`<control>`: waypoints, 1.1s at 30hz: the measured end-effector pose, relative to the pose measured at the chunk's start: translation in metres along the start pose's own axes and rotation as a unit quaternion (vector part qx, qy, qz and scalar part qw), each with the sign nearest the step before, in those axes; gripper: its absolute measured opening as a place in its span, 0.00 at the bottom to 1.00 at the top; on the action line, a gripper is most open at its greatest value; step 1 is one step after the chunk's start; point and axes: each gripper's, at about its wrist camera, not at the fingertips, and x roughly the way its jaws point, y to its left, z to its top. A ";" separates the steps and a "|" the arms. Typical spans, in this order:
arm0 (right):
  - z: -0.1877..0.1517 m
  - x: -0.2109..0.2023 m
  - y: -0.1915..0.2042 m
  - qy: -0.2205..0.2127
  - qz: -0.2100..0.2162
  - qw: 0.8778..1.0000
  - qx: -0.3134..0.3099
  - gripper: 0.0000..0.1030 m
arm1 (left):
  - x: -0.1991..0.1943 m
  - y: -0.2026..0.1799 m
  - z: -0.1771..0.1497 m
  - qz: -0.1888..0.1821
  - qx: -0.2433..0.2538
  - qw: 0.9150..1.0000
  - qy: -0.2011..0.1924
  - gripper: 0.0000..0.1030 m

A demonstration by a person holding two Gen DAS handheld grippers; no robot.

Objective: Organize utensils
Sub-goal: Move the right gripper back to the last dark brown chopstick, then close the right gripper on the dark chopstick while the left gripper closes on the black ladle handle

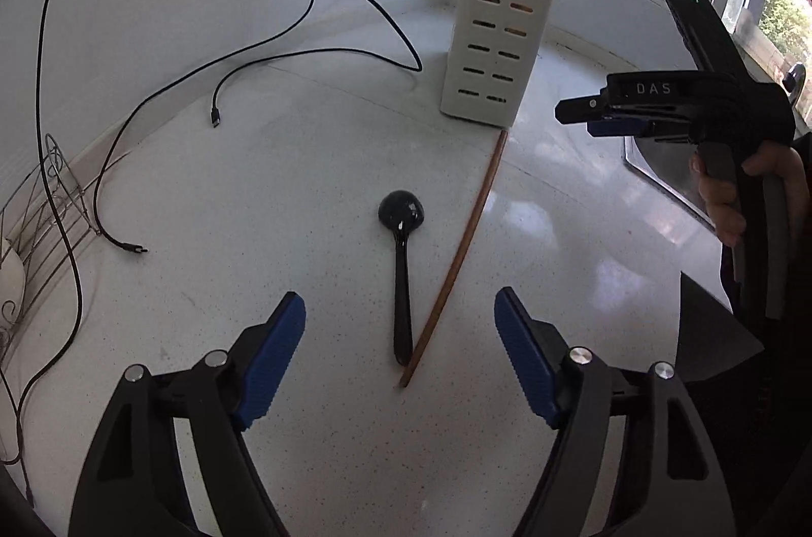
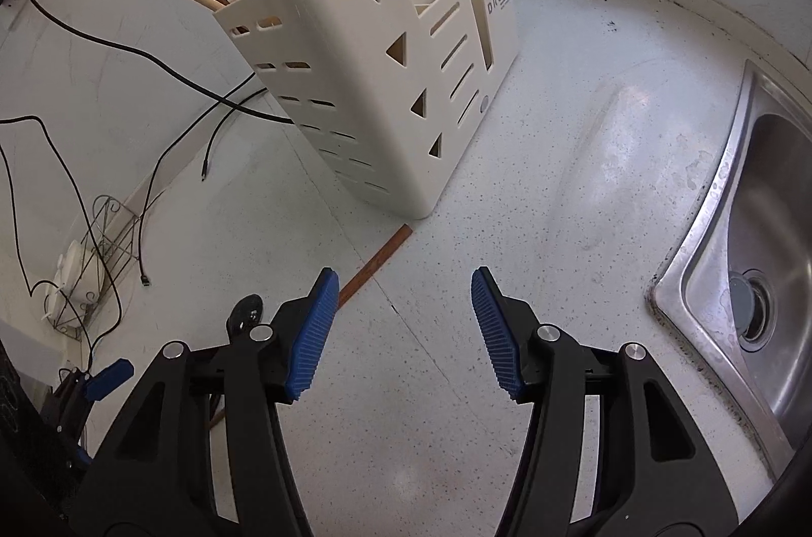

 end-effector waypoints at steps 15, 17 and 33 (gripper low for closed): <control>-0.004 0.047 0.018 0.015 -0.019 0.999 0.022 0.33 | 0.043 0.022 -0.008 -0.047 -0.024 0.997 0.062 0.33; -0.002 0.052 0.018 0.011 -0.023 0.999 0.029 0.33 | 0.045 0.022 -0.007 -0.049 -0.022 0.997 0.061 0.33; -0.001 0.082 0.049 0.006 -0.107 0.994 -0.016 0.33 | 0.045 0.021 -0.001 -0.030 0.002 0.997 0.064 0.33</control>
